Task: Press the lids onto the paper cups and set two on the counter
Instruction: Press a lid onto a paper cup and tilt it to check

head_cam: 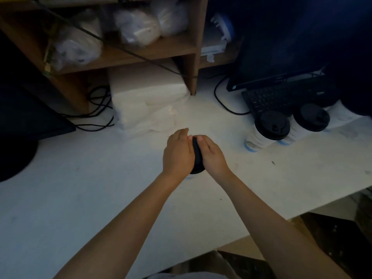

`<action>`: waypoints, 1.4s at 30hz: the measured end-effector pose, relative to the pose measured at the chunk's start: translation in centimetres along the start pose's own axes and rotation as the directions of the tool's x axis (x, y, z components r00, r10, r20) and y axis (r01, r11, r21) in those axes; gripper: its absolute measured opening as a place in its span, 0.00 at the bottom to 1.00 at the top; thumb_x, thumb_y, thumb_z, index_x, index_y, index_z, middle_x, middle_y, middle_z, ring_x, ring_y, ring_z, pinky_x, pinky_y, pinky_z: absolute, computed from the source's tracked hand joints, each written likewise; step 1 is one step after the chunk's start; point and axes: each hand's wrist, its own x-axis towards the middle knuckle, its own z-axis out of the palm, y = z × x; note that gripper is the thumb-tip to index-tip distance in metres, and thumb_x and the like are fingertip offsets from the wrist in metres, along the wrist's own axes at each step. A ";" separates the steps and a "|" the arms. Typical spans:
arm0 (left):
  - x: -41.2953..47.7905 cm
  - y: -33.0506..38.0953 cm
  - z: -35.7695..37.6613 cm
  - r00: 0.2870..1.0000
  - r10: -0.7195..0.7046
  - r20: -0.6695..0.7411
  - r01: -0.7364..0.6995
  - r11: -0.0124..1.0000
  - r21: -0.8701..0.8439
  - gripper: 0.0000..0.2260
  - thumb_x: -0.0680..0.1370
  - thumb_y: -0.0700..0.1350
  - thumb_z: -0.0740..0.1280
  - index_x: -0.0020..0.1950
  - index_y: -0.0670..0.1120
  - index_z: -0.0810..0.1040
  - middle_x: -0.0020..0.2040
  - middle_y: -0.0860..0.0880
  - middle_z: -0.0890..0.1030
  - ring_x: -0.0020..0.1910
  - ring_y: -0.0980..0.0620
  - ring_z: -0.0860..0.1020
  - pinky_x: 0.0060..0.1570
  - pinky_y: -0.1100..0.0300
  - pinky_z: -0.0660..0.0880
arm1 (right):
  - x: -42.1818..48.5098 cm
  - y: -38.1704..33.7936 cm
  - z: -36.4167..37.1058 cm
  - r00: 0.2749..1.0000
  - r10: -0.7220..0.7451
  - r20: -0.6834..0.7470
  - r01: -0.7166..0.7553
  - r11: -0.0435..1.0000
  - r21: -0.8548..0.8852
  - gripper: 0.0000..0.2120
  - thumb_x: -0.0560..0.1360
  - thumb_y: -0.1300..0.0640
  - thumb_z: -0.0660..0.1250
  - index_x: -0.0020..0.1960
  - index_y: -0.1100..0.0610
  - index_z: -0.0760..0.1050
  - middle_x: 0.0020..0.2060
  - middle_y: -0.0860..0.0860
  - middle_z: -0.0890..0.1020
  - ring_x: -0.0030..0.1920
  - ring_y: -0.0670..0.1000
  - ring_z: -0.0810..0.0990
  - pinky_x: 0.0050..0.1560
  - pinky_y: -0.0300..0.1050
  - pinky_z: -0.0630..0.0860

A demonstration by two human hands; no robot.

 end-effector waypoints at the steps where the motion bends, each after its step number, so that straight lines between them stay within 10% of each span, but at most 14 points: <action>1: 0.1 0.0 0.0 1.000 0.007 0.002 -0.007 1.000 0.022 0.20 0.83 0.46 0.49 0.73 0.42 0.63 0.73 0.45 0.66 0.72 0.48 0.63 0.68 0.56 0.61 | 0.1 0.2 0.0 1.000 -0.007 -0.005 0.007 1.000 -0.001 0.15 0.82 0.57 0.52 0.56 0.60 0.77 0.47 0.49 0.79 0.44 0.39 0.76 0.42 0.22 0.68; 16: 0.1 0.0 -0.6 0.996 0.059 0.067 -0.063 0.996 0.059 0.20 0.83 0.46 0.48 0.72 0.41 0.64 0.72 0.43 0.67 0.71 0.46 0.65 0.69 0.56 0.61 | -0.2 0.4 0.4 0.999 -0.023 -0.048 0.026 0.997 0.075 0.14 0.82 0.58 0.52 0.54 0.60 0.76 0.47 0.52 0.79 0.44 0.45 0.76 0.41 0.25 0.70; 24: 1.1 0.8 -2.0 0.953 0.267 0.144 -0.303 0.866 0.398 0.20 0.82 0.52 0.52 0.73 0.48 0.64 0.74 0.45 0.64 0.75 0.46 0.56 0.70 0.47 0.59 | -3.1 2.5 -2.5 0.990 0.113 0.080 -0.131 0.949 0.288 0.17 0.82 0.54 0.51 0.68 0.50 0.70 0.64 0.47 0.74 0.64 0.46 0.73 0.69 0.46 0.67; 31: 0.8 3.1 0.5 0.936 0.257 0.240 -0.343 0.814 0.468 0.23 0.82 0.56 0.46 0.74 0.51 0.63 0.77 0.49 0.60 0.77 0.50 0.54 0.75 0.46 0.49 | -2.8 6.9 -3.8 0.901 0.026 0.432 -0.018 1.000 -0.023 0.36 0.76 0.62 0.66 0.76 0.51 0.50 0.73 0.44 0.60 0.72 0.44 0.60 0.70 0.43 0.58; 42: 0.6 2.9 1.2 0.947 0.267 0.177 -0.321 0.791 0.521 0.29 0.75 0.55 0.39 0.67 0.48 0.71 0.66 0.49 0.73 0.65 0.48 0.69 0.56 0.51 0.67 | 1.2 8.7 -2.7 0.859 0.019 0.512 0.015 0.998 -0.061 0.44 0.68 0.60 0.75 0.75 0.54 0.52 0.69 0.48 0.66 0.67 0.45 0.66 0.64 0.40 0.67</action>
